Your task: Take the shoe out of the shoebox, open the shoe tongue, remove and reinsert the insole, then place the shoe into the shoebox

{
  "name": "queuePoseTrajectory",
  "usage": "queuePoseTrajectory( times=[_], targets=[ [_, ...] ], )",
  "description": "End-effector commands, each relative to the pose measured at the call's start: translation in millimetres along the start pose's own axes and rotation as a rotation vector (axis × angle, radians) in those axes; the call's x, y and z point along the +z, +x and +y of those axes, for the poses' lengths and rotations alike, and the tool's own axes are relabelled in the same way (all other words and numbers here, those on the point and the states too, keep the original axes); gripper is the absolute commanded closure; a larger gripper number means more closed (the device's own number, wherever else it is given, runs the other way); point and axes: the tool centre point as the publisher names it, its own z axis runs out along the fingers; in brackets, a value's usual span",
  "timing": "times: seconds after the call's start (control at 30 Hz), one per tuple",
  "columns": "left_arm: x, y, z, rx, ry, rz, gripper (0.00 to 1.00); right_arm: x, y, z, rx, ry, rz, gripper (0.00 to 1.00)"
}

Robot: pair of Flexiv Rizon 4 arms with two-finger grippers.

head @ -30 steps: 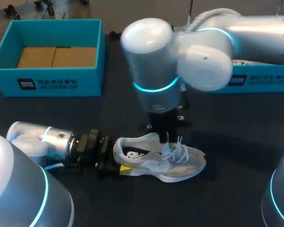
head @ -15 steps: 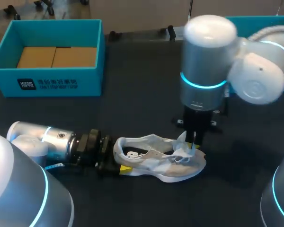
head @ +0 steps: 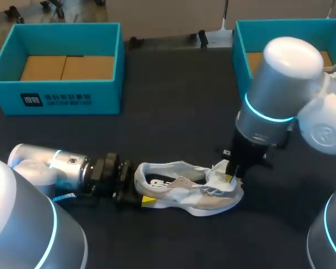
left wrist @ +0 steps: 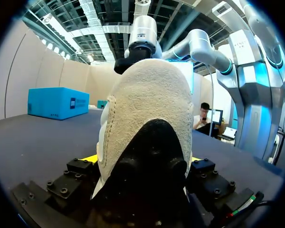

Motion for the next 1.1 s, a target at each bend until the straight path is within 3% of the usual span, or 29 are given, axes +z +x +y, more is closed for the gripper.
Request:
queuePoseTrajectory(
  times=[0.03,0.17,0.27,0.37,0.4,0.47,0.5,0.63,0.8,1.1],
  targets=[
    [-2.2,0.1,4.9,0.000,0.000,-0.005,1.00,9.1,-10.0,4.2,-0.030,0.003,0.202,1.00],
    [-2.2,0.1,4.9,0.000,0.000,-0.005,1.00,13.9,-16.7,7.8,-0.059,0.012,0.248,0.99],
    [-2.2,0.1,4.9,0.000,0.000,-0.005,1.00,17.0,-21.9,10.3,-0.075,0.017,0.251,0.85],
    [-2.2,0.1,4.9,0.000,0.000,-0.005,1.00,13.4,-25.0,9.5,-0.064,0.015,0.251,0.77],
    [-2.2,0.1,4.9,0.000,0.000,-0.005,1.00,7.2,-24.3,7.3,-0.069,0.000,0.239,0.63],
    [-2.2,0.1,4.9,0.000,0.000,-0.005,1.00,-3.7,-23.1,4.7,-0.068,-0.021,0.217,0.51],
    [-2.2,0.1,4.9,0.000,0.000,-0.005,1.00,-9.9,-22.5,3.6,-0.071,-0.033,0.204,0.34],
    [-2.2,0.1,4.9,0.000,0.000,-0.005,1.00,-35.8,-18.2,-1.8,-0.072,-0.084,0.132,0.33],
    [-2.2,0.1,4.9,0.000,0.000,-0.005,1.00,-72.3,-9.3,-7.5,-0.106,-0.153,0.048,0.25],
    [-2.2,0.1,4.9,0.000,0.000,-0.005,1.00,-136.2,23.2,-9.7,-0.230,-0.252,-0.119,0.33]
  ],
)
